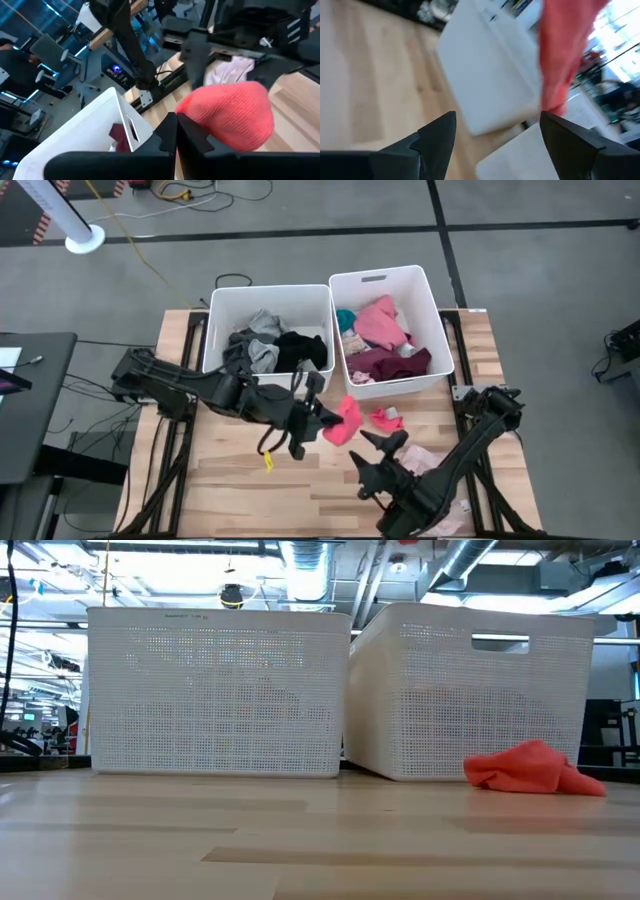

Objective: Sort clothes
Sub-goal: Put the pink sock into the right white laundry organizer

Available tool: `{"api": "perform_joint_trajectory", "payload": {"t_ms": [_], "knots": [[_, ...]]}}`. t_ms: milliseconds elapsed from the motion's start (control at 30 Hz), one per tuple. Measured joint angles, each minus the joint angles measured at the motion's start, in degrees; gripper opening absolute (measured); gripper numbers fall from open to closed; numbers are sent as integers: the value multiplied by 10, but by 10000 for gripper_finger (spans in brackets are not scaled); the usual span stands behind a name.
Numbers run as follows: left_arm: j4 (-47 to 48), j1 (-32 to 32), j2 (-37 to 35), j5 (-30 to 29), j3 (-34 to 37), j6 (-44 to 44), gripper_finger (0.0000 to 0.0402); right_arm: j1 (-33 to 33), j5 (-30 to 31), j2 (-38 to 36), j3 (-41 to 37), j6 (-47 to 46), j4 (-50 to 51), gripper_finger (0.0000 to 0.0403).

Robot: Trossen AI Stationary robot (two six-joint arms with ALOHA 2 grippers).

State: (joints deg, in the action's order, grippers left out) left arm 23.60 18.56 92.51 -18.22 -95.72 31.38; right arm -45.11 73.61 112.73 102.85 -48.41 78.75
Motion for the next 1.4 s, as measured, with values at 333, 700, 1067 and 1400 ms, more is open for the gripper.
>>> {"api": "perform_joint_trajectory", "payload": {"t_ms": [333,700,1067,1400], "knots": [[32,-7,1,1,0,-15,0,32,89,0,0,44,-6,298],[28,-6,2,1,0,-15,0,69,89,0,0,119,-47,197],[73,-6,2,1,0,-32,0,78,89,0,0,138,-40,12],[112,-6,-33,-36,0,-45,84,99,89,-35,-1,140,-4,3]]}}
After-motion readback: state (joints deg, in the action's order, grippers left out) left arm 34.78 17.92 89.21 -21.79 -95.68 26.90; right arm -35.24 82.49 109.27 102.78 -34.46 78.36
